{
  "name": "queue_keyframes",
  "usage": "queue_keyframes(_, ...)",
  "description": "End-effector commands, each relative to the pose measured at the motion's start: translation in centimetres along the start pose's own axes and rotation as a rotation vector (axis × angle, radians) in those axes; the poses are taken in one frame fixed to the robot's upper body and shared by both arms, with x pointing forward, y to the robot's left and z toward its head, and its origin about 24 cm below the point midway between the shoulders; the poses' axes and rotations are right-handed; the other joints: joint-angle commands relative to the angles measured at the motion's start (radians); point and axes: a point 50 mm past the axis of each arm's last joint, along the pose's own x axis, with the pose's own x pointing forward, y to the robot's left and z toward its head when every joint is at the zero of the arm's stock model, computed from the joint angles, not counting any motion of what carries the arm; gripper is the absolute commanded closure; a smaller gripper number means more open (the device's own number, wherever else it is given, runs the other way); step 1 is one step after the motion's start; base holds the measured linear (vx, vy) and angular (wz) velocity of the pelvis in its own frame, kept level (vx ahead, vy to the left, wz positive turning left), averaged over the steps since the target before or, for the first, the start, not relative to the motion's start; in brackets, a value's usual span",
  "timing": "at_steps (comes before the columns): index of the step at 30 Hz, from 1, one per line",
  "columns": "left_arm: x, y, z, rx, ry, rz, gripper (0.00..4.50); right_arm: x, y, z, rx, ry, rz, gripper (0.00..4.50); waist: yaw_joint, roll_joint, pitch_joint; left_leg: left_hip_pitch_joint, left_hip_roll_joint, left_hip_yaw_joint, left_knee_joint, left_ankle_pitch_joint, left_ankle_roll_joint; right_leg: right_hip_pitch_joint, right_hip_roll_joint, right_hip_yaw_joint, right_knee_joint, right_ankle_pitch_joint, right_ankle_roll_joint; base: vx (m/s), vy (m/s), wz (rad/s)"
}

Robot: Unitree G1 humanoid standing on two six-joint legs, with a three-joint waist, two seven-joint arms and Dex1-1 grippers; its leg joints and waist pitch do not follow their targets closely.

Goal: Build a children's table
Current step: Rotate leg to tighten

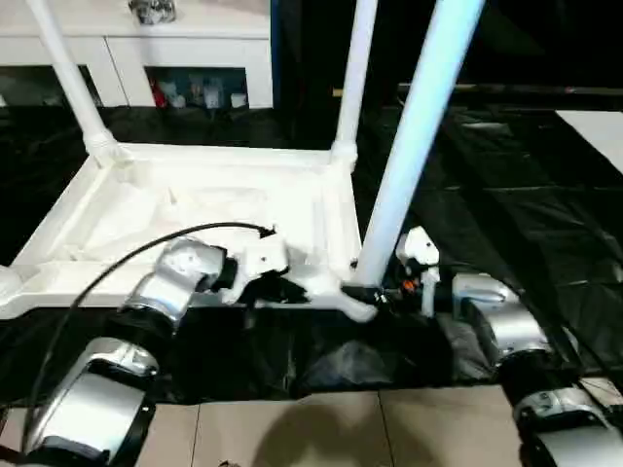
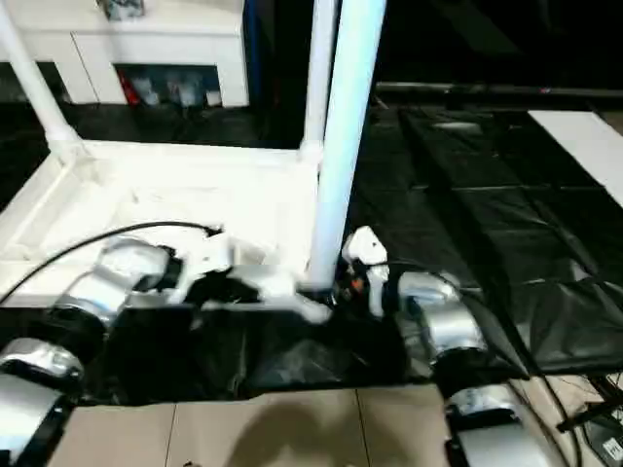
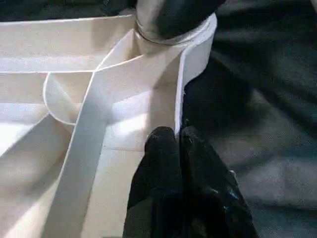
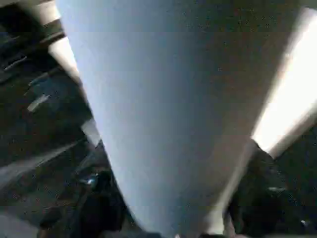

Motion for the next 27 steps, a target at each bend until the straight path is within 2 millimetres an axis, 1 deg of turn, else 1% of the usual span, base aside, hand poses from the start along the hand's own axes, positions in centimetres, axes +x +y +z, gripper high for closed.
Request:
queue_keyframes(1, 2.5, -0.3, 1.6, -0.022, -0.053, 0.073, 4.5, 1.9, 2.0, -2.1, 0.068, 0.077, -0.013, 2.37, -0.013, 0.006, -0.042, 0.013, 0.028, -0.022, -0.071, -0.383, -0.003, 0.026, -0.056, 0.041, -0.096, -0.542, -0.118, 0.0, 0.0, 0.0)
queue_keyframes(2, 2.9, -0.4, 1.9, -0.027, -0.061, 0.08, 4.5, 2.2, 2.2, -2.1, 0.078, 0.075, -0.025, 2.37, -0.015, 0.005, -0.043, 0.015, 0.026, -0.023, -0.07, -0.389, -0.002, 0.026, -0.057, 0.039, -0.099, -0.549, -0.116, 0.0, 0.0, 0.0)
queue_keyframes(3, 3.2, -0.5, 2.1, -0.03, -0.066, 0.084, 4.5, 2.5, 2.3, -2.1, 0.085, 0.074, -0.034, 2.41, -0.02, 0.003, -0.042, 0.013, 0.024, -0.024, -0.068, -0.4, 0.005, 0.025, -0.057, 0.039, -0.102, -0.563, -0.109, 0.0, 0.0, 0.0)
queue_keyframes(4, 4.7, -1.1, 3.2, -0.034, -0.105, 0.078, 4.5, 4.0, 3.0, -1.7, 0.101, 0.06, -0.117, 2.45, -0.023, 0.002, -0.042, 0.012, 0.023, -0.024, -0.067, -0.405, 0.01, 0.024, -0.057, 0.038, -0.104, -0.576, -0.102, 0.0, 0.0, 0.0)
queue_keyframes(5, 5.1, -1.3, 3.6, -0.034, -0.117, 0.071, 4.5, 4.6, 3.2, -1.3, 0.109, 0.048, -0.144, 2.45, -0.027, 0.01, -0.043, 0.011, 0.021, -0.026, -0.067, -0.408, 0.009, 0.023, -0.057, 0.037, -0.105, -0.585, -0.097, 0.0, 0.0, 0.0)
queue_keyframes(6, 5.4, -1.5, 3.8, -0.025, -0.12, 0.064, 4.5, 5.1, 3.3, -1.0, 0.093, 0.042, -0.177, 2.45, -0.03, 0.007, -0.043, 0.008, 0.02, -0.026, -0.067, -0.408, 0.009, 0.024, -0.057, 0.035, -0.107, -0.591, -0.093, 0.0, 0.0, 0.0)
queue_keyframes(7, 5.4, -1.5, 3.9, -0.018, -0.119, 0.061, 4.5, 5.3, 3.4, -0.6, 0.092, 0.018, -0.176, 2.45, -0.031, 0.004, -0.046, 0.004, 0.018, -0.027, -0.067, -0.394, 0.015, 0.027, -0.057, 0.034, -0.107, -0.586, -0.085, 0.0, 0.0, 0.0)
queue_keyframes(8, 5.4, -1.5, 3.9, -0.017, -0.119, 0.061, 4.5, 5.4, 3.4, -0.5, 0.092, 0.014, -0.176, 2.45, -0.031, 0.004, -0.046, 0.004, 0.018, -0.027, -0.067, -0.394, 0.015, 0.027, -0.057, 0.034, -0.107, -0.586, -0.085, 0.0, 0.0, 0.0)
queue_keyframes(9, 5.3, -1.4, 3.8, 0.004, -0.112, 0.063, 4.5, 5.5, 3.3, 0.0, 0.076, -0.018, -0.195, 1.96, -0.033, 0.004, -0.045, 0.006, 0.019, -0.026, -0.066, -0.403, 0.023, 0.022, -0.058, 0.035, -0.108, -0.579, -0.087, 0.0, 0.0, 0.0)
queue_keyframes(10, 5.2, -1.4, 3.8, 0.006, -0.111, 0.063, 4.5, 5.5, 3.3, 0.0, 0.077, -0.02, -0.194, 1.83, -0.034, 0.004, -0.046, 0.006, 0.019, -0.025, -0.065, -0.401, 0.025, 0.023, -0.057, 0.035, -0.107, -0.572, -0.09, 0.0, 0.0, 0.0)
queue_keyframes(12, 4.7, -1.2, 3.5, 0.029, -0.102, 0.06, 4.5, 5.3, 3.0, 0.2, 0.089, -0.038, -0.176, 1.81, -0.036, 0.003, -0.047, 0.002, 0.021, -0.025, -0.067, -0.391, 0.033, 0.025, -0.056, 0.037, -0.103, -0.542, -0.102, 0.0, 0.0, 0.0)
queue_keyframes(13, 4.2, -1.1, 3.3, 0.043, -0.103, 0.044, 4.5, 4.9, 2.7, 0.2, 0.079, -0.042, -0.153, 1.6, -0.038, 0.004, -0.048, 0.0, 0.023, -0.025, -0.069, -0.384, 0.039, 0.027, -0.054, 0.04, -0.098, -0.496, -0.121, 0.0, 0.0, 0.0)
queue_keyframes(14, 4.2, -1.1, 3.3, 0.043, -0.103, 0.044, 4.5, 4.9, 2.7, 0.2, 0.079, -0.042, -0.153, 1.47, -0.04, 0.005, -0.049, -0.003, 0.025, -0.024, -0.07, -0.378, 0.04, 0.029, -0.054, 0.041, -0.093, -0.464, -0.135, 0.0, 0.0, 0.0)
queue_keyframes(15, 3.8, -1.0, 3.0, 0.051, -0.098, 0.031, 4.5, 4.5, 2.5, 0.2, 0.063, -0.037, -0.131, 1.47, -0.04, 0.005, -0.049, -0.003, 0.025, -0.024, -0.07, -0.378, 0.04, 0.029, -0.054, 0.041, -0.093, -0.464, -0.135, 0.0, 0.0, 0.0)
queue_keyframes(16, 3.4, -1.0, 2.8, 0.061, -0.092, 0.014, 4.5, 4.2, 2.3, 0.2, 0.046, -0.033, -0.109, 1.36, -0.042, 0.003, -0.051, -0.006, 0.027, -0.023, -0.07, -0.365, 0.045, 0.03, -0.053, 0.044, -0.086, -0.413, -0.158, 0.0, 0.0, 0.0)
queue_keyframes(17, 2.9, -1.0, 2.5, 0.068, -0.088, -0.005, 4.5, 3.8, 2.2, 0.2, 0.027, -0.028, -0.076, 1.36, -0.041, 0.003, -0.052, -0.007, 0.026, -0.022, -0.069, -0.358, 0.049, 0.033, -0.055, 0.044, -0.085, -0.404, -0.163, 0.0, 0.0, 0.0)
queue_keyframes(18, 1.9, -0.9, 1.9, 0.071, -0.079, -0.05, 4.5, 2.9, 2.0, 0.1, -0.015, -0.013, 0.02, 1.36, -0.038, 0.002, -0.057, -0.011, 0.024, -0.02, -0.064, -0.332, 0.061, 0.041, -0.056, 0.046, -0.077, -0.352, -0.18, 0.0, 0.0, 0.0)
queue_keyframes(19, 1.3, -0.8, 1.6, 0.074, -0.073, -0.069, 4.5, 2.4, 2.0, 0.1, -0.031, -0.001, 0.078, 1.36, -0.037, 0.001, -0.058, -0.017, 0.027, -0.018, -0.063, -0.289, 0.078, 0.044, -0.055, 0.048, -0.067, -0.281, -0.201, 0.0, 0.0, 0.0)
queue_keyframes(20, 1.0, -0.7, 1.5, 0.077, -0.067, -0.078, 4.5, 2.1, 2.0, 0.0, -0.039, 0.009, 0.12, 1.36, -0.037, 0.001, -0.058, -0.017, 0.027, -0.018, -0.063, -0.289, 0.078, 0.044, -0.055, 0.048, -0.067, -0.281, -0.201, 0.0, 0.0, 0.0)
queue_keyframes(21, 0.8, -0.7, 1.4, 0.076, -0.064, -0.084, 4.5, 1.9, 2.1, 0.0, -0.043, 0.016, 0.147, 1.36, -0.034, 0.003, -0.058, -0.017, 0.031, -0.012, -0.059, -0.251, 0.092, 0.045, -0.052, 0.048, -0.057, -0.211, -0.233, 0.0, 0.0, 0.0)
queue_keyframes(22, 0.3, -0.5, 1.1, 0.075, -0.056, -0.096, 4.5, 1.4, 2.2, -0.2, -0.052, 0.039, 0.225, 1.36, -0.032, 0.002, -0.059, -0.017, 0.03, -0.011, -0.059, -0.239, 0.096, 0.048, -0.051, 0.046, -0.056, -0.2, -0.238, 0.0, 0.0, 0.0)
queue_keyframes(23, 0.0, -0.5, 1.0, 0.074, -0.053, -0.099, 4.5, 1.2, 2.2, -0.2, -0.055, 0.048, 0.255, 1.36, -0.022, 0.003, -0.061, -0.016, 0.033, -0.009, -0.055, -0.2, 0.11, 0.051, -0.052, 0.046, -0.05, -0.159, -0.248, 0.0, 0.0, 0.0)
queue_keyframes(25, -0.8, -0.2, 0.6, 0.067, -0.042, -0.111, 4.5, 0.3, 2.4, -0.4, -0.079, 0.084, 0.359, 1.36, -0.016, 0.004, -0.061, -0.014, 0.034, -0.007, -0.055, -0.189, 0.115, 0.049, -0.052, 0.046, -0.049, -0.148, -0.255, 0.0, 0.0, 0.0)
queue_keyframes(26, -0.9, -0.1, 0.5, 0.066, -0.039, -0.112, 4.5, 0.2, 2.4, -0.5, -0.079, 0.093, 0.379, 1.36, -0.006, 0.001, -0.059, -0.012, 0.036, -0.006, -0.056, -0.185, 0.11, 0.049, -0.054, 0.047, -0.048, -0.155, -0.255, 0.0, 0.0, 0.0)
queue_keyframes(27, -1.2, 0.0, 0.4, 0.063, -0.034, -0.116, 4.5, -0.2, 2.5, -0.6, -0.081, 0.111, 0.417, 1.36, -0.006, 0.001, -0.059, -0.012, 0.036, -0.006, -0.056, -0.185, 0.11, 0.049, -0.054, 0.047, -0.048, -0.155, -0.255, 0.0, 0.0, 0.0)
